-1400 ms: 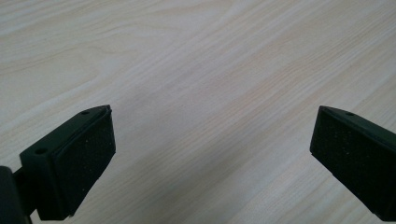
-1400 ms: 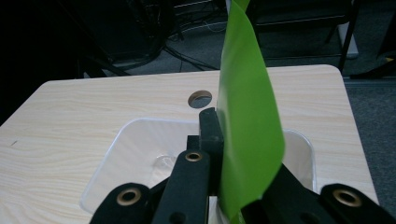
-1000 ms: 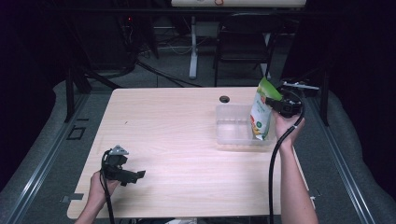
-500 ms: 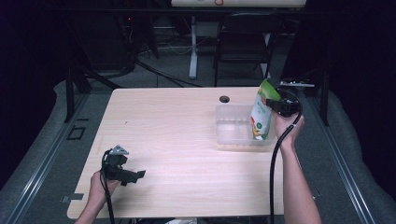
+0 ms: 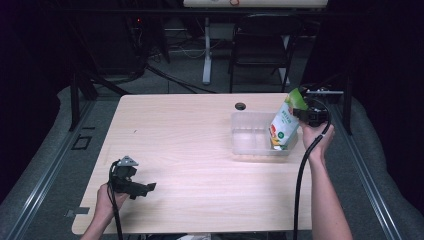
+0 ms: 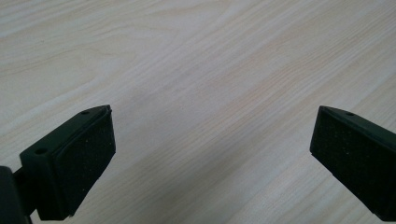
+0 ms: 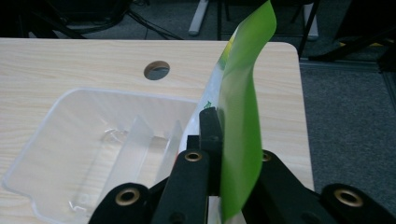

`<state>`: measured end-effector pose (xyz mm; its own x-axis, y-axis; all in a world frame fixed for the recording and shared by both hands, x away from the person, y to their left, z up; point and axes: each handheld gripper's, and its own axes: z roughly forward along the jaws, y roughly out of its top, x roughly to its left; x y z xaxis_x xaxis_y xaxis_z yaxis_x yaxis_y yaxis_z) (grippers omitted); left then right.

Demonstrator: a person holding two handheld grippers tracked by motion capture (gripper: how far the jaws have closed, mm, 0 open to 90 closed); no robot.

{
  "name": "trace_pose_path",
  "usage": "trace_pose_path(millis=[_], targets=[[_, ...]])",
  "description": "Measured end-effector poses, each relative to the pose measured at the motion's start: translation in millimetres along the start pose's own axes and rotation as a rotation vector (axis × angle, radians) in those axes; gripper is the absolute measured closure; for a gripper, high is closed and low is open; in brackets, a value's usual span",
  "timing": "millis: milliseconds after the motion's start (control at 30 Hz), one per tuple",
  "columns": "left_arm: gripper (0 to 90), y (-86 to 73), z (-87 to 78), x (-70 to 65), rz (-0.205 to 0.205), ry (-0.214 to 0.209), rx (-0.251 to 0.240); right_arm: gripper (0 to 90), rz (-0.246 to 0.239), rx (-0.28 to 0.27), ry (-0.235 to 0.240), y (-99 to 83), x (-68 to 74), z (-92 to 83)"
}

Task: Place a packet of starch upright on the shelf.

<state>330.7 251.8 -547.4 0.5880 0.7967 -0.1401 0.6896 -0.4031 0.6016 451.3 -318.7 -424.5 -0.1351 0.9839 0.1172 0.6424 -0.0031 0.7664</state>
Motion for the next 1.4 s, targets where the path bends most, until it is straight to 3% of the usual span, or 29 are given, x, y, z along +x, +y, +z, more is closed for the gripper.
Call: trace_pose_path(millis=[667,1100,1133,1233,1333,1400], targets=[[0.2,1.2,1.1,-0.7,0.001,0.002,0.006,90.0,0.02,0.031,-0.012,-2.6,-18.2,2.0],[0.3,1.7,3.6,-0.7,0.003,-0.003,0.01,89.8,0.042,0.044,-0.004,-14.8,-27.2,6.9],[0.3,1.7,4.0,-1.0,0.004,-0.003,0.012,87.7,0.041,0.045,-0.005,-15.2,-27.6,6.9],[0.2,1.6,2.9,-1.7,0.007,-0.006,0.016,64.6,0.063,0.049,0.017,-16.5,-33.0,2.0],[0.2,0.9,1.7,-0.6,0.002,-0.003,0.008,36.0,0.065,0.054,0.049,-18.5,-38.9,-11.4],[0.2,0.6,1.4,-0.3,0.002,-0.001,0.006,28.1,0.045,0.064,0.051,-22.4,-39.3,-20.1]])
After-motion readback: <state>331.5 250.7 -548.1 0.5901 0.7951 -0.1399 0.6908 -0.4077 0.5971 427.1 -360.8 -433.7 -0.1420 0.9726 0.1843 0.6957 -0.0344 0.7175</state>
